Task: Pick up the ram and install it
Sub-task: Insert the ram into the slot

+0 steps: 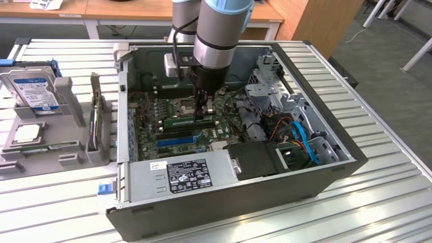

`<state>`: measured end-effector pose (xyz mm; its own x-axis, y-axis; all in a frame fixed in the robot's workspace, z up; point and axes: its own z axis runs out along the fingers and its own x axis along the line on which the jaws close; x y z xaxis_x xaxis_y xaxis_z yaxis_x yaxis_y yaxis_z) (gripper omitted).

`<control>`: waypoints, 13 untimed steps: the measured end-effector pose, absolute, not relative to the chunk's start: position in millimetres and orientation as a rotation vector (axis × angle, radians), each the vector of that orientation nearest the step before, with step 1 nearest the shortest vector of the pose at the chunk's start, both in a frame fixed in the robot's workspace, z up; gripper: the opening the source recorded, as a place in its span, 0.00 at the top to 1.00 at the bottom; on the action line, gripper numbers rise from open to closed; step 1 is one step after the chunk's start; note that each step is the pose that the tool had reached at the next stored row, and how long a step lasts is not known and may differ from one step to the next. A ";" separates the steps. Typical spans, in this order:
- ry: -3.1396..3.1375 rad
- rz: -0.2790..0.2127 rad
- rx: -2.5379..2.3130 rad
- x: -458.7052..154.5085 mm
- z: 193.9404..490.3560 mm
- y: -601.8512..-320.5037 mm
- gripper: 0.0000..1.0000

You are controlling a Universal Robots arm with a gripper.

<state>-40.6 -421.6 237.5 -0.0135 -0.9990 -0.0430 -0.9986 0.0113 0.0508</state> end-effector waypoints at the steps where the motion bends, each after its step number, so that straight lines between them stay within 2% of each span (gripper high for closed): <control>1: -2.230 -0.104 2.203 -40.6 237.5 -421.6 0.88; 13: -2.211 -0.144 2.182 -34.6 237.5 -421.6 0.88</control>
<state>-34.6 -421.6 237.5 -0.0151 -0.9990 -0.0425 -0.9961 0.0114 0.0880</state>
